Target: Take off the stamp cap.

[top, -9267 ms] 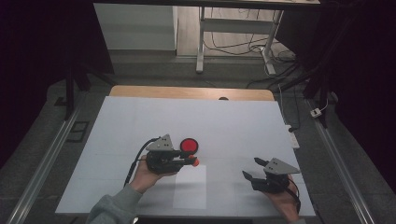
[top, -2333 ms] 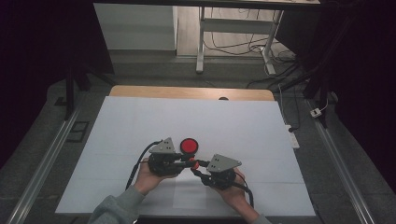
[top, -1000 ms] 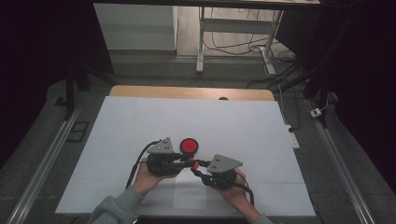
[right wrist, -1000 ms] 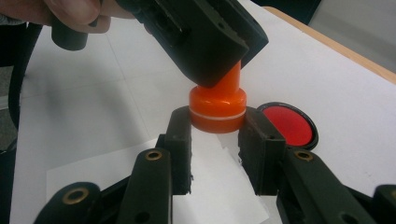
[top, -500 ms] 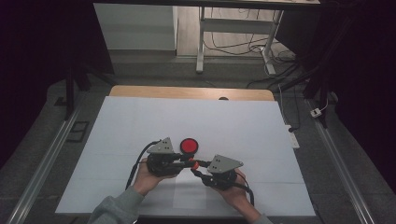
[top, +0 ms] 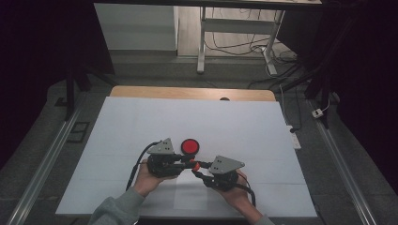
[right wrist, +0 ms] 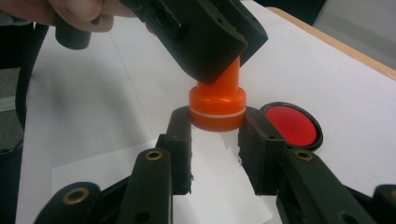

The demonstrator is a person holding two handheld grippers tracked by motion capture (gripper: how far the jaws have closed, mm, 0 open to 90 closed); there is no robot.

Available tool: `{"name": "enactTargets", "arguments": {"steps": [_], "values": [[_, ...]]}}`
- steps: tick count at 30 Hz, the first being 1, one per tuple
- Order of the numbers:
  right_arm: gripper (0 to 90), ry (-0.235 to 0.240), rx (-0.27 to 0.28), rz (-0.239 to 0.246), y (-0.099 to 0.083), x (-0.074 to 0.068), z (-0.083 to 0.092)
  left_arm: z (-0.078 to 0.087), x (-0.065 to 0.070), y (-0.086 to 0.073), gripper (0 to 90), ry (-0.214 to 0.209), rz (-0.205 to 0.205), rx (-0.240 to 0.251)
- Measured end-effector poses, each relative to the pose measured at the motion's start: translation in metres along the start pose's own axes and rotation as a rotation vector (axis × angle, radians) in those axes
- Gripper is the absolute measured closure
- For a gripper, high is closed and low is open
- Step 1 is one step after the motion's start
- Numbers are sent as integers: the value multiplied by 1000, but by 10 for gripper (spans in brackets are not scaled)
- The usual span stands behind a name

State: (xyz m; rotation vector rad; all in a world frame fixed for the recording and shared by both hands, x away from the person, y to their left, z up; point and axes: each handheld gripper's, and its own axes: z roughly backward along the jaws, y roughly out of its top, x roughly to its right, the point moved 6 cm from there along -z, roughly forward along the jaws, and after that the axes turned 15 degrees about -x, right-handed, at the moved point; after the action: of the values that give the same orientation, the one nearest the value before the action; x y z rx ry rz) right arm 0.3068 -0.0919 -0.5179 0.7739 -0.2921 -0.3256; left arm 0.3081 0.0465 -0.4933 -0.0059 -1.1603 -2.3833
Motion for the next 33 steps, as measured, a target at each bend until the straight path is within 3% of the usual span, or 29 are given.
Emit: {"name": "enactTargets", "arguments": {"steps": [1, 2, 4, 5, 9, 16, 26, 33], "values": [[652, 2, -8, -6, 0, 0, 0, 6, -3, 1, 738, 36, 0, 27], [652, -13, -46, 3, -5, 2, -3, 15, -7, 2, 738, 40, 18, 59], [652, 6, -33, -58, -14, 6, -5, 29, -14, 1, 738, 33, 44, 99], [652, 11, -20, -68, -14, 8, -4, 30, -15, 0, 738, 28, 49, 98], [651, -6, -28, -32, -6, 5, -2, 22, -11, 0, 737, 21, 33, 73], [651, -21, -10, -78, -11, 13, 1, 22, -13, -2, 736, 26, 40, 73], [649, -68, 2, -85, -17, 21, 9, 20, -14, -4, 734, 33, 33, 48], [649, -97, -9, -104, -33, 28, 23, 20, -16, -6, 734, 53, 32, 30]]}}
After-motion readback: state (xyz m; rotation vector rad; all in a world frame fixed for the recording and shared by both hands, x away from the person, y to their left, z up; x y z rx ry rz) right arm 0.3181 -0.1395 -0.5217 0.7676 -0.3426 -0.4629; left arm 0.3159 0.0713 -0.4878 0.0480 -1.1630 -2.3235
